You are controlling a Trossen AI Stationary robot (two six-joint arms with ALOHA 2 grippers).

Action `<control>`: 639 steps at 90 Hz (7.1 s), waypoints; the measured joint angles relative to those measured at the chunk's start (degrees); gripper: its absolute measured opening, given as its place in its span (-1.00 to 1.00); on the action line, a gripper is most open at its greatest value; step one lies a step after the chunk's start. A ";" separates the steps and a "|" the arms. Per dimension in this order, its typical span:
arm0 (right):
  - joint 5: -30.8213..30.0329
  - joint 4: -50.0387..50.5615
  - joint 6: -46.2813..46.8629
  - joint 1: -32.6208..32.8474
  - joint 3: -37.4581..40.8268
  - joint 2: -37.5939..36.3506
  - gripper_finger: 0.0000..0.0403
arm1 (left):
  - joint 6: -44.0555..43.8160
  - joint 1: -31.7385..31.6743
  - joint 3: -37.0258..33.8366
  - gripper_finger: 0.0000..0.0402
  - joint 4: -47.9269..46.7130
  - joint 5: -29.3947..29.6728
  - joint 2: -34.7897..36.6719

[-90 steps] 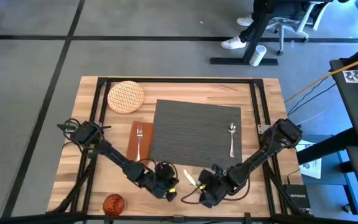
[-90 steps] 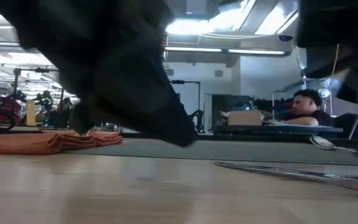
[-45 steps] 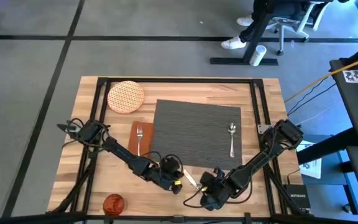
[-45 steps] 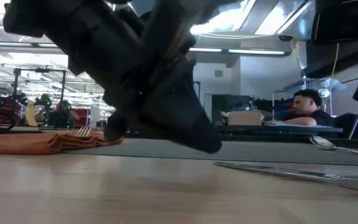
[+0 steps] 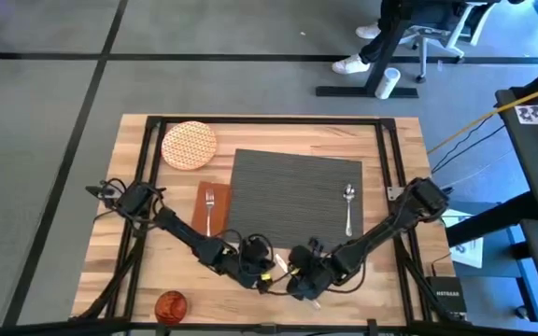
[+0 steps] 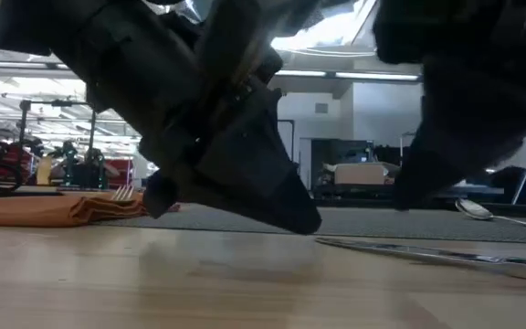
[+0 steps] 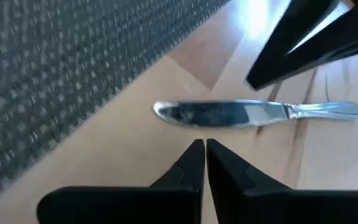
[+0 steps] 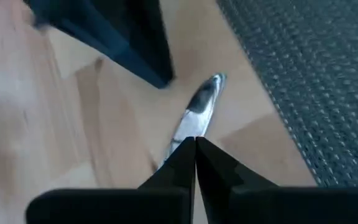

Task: Set table place
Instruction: Put the silver table knife on the gray tablemat to the left of the silver spoon

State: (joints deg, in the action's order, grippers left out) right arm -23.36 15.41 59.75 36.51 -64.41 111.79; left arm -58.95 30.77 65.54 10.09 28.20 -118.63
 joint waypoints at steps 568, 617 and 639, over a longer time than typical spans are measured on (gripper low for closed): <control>11.02 -8.84 -17.75 -8.04 -0.10 1.25 -1.00 | -54.99 4.79 5.11 -1.00 -9.51 7.01 -2.49; 13.66 -10.39 -17.31 -8.06 0.77 2.71 -1.00 | -63.32 7.37 -2.73 -1.00 2.11 20.13 -2.25; 13.96 -11.58 -17.31 -8.06 1.21 2.68 -1.00 | -64.70 8.39 -4.75 -1.00 4.60 17.31 -2.21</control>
State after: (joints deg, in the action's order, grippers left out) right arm -9.40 3.83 42.44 28.45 -63.21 114.48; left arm -123.64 39.16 60.79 14.68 45.52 -120.84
